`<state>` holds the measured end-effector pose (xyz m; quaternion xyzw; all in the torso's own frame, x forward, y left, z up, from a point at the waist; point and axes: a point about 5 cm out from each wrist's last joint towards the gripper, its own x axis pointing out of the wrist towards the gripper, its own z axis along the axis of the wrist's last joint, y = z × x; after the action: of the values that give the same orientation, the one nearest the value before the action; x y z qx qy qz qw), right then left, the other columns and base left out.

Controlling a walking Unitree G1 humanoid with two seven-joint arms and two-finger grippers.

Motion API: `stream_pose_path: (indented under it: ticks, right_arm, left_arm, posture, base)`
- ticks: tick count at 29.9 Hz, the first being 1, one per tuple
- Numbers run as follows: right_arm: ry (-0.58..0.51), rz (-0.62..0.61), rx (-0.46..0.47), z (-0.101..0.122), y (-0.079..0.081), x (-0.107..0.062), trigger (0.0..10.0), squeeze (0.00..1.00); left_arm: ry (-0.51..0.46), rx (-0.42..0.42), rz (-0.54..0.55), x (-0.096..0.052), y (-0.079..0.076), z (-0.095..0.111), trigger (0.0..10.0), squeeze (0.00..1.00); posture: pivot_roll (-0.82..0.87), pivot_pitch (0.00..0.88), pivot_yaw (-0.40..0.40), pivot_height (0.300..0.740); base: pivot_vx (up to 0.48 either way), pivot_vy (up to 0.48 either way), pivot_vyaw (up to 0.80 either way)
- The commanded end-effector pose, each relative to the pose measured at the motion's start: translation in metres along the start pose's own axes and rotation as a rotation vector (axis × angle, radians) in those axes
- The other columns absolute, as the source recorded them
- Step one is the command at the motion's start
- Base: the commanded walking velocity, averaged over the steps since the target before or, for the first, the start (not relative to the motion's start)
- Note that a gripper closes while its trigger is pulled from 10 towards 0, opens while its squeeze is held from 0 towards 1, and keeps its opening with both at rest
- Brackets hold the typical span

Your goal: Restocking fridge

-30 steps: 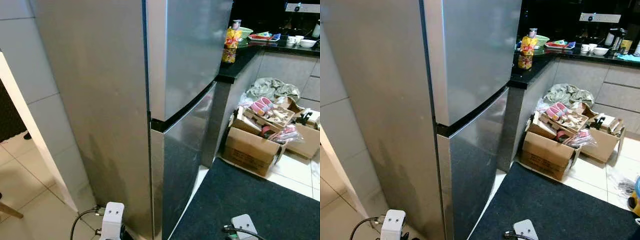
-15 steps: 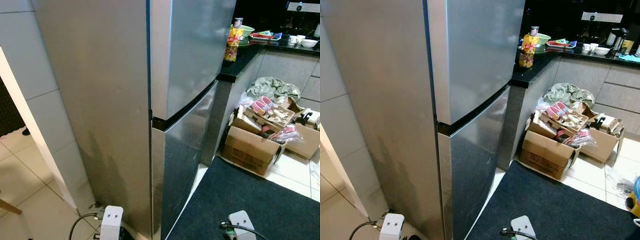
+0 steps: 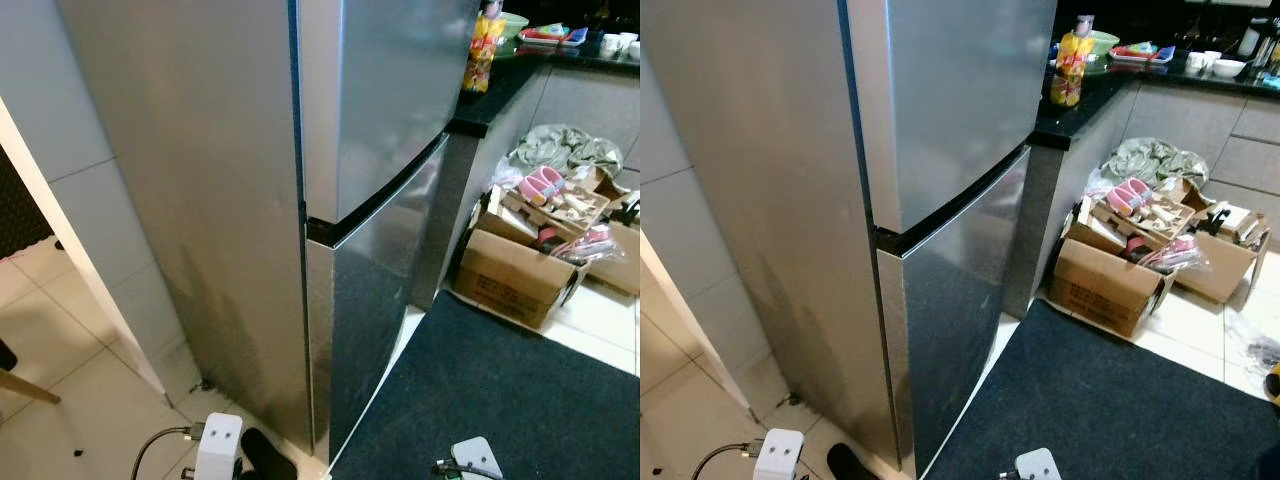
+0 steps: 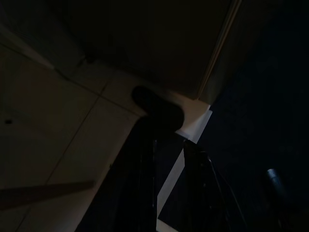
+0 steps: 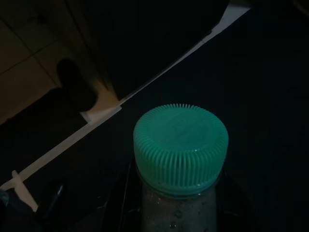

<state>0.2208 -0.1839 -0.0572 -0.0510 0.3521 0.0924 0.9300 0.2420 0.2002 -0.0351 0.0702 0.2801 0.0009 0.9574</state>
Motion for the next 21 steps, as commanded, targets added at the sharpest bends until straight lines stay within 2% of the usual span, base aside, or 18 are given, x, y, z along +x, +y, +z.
stream_pose_path:
  ticks: [1, 12, 19, 20, 21]
  right_arm:
    - [-0.002, 0.006, -0.01, -0.003, 0.002, -0.001, 10.0, 0.0]
    - [-0.021, 0.016, -0.045, 0.01, -0.001, 0.002, 10.0, 0.0]
    - [-0.035, 0.016, -0.052, 0.016, -0.002, 0.004, 10.0, 0.0]
    - [-0.036, 0.016, -0.052, 0.017, -0.002, 0.004, 10.0, 0.0]
    - [-0.037, 0.015, -0.052, 0.017, -0.002, 0.004, 10.0, 0.0]
  left_arm:
    - [0.012, 0.022, -0.007, -0.003, 0.003, -0.004, 10.0, 0.0]
    - [-0.005, -0.003, -0.01, 0.001, -0.006, 0.003, 10.0, 0.0]
    - [0.001, -0.008, -0.024, 0.004, -0.012, 0.006, 10.0, 0.0]
    - [-0.001, -0.033, -0.036, 0.004, -0.014, 0.007, 10.0, 0.0]
    - [0.009, -0.025, -0.04, 0.004, -0.015, 0.007, 10.0, 0.0]
  posture:
    - [0.04, 0.198, 0.003, 0.74]
    - [0.02, 0.142, -0.024, 0.74]
    - [0.01, 0.127, -0.028, 0.74]
    - [0.01, 0.124, -0.027, 0.74]
    - [0.01, 0.124, -0.027, 0.74]
  base:
    - [0.0, 0.0, 0.0]
    - [0.0, 0.0, 0.0]
    - [0.0, -0.47, 0.0]
    - [0.0, 0.0, 0.0]
    - [0.0, 0.0, 0.0]
